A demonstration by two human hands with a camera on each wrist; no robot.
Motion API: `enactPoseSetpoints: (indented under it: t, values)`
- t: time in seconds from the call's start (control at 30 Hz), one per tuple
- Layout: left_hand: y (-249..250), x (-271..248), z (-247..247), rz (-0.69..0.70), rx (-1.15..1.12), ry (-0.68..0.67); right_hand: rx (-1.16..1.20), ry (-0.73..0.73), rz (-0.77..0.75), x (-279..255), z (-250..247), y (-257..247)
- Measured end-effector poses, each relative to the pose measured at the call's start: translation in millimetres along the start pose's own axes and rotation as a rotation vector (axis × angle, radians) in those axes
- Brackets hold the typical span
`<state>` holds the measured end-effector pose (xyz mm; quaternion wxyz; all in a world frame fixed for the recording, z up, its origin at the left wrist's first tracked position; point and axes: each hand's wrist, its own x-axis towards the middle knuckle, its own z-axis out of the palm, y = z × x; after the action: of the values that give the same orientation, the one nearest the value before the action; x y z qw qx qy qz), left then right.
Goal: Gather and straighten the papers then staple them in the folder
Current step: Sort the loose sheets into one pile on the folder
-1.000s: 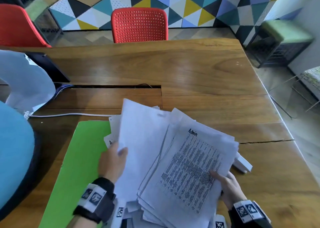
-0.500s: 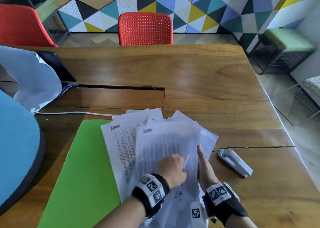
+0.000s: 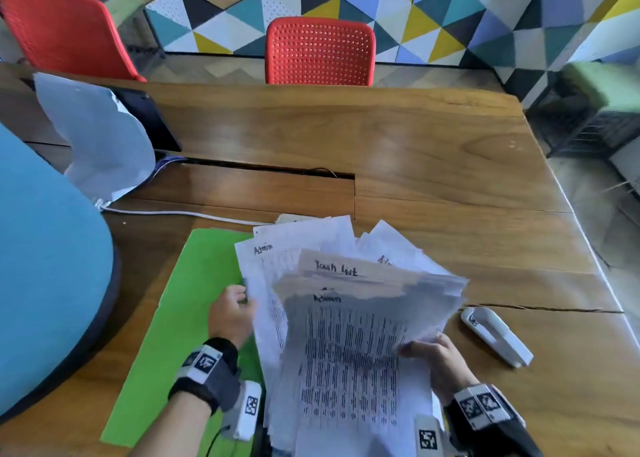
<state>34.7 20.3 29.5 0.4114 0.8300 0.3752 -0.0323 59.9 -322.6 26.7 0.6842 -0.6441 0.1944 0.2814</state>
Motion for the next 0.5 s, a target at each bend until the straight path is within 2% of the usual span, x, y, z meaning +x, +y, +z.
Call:
enactPoseSetpoints:
  t: [0.07, 0.17, 0.3, 0.5]
  values:
    - [4.2, -1.5, -0.9, 0.149, 0.042, -0.02, -0.063, 0.013, -0.002, -1.6, 7.9, -5.3]
    - [10.1, -1.2, 1.9, 0.251, 0.076, -0.037, -0.138, 0.062, -0.008, 10.9, 17.6, -11.0]
    - [-0.3, 3.2, 11.8, 0.178, 0.024, -0.099, -0.229, 0.025, -0.025, 25.9, 45.4, -23.9]
    - [-13.8, 9.7, 10.6, 0.198, -0.149, -0.135, -0.421, -0.037, 0.103, 30.3, 76.9, -46.5]
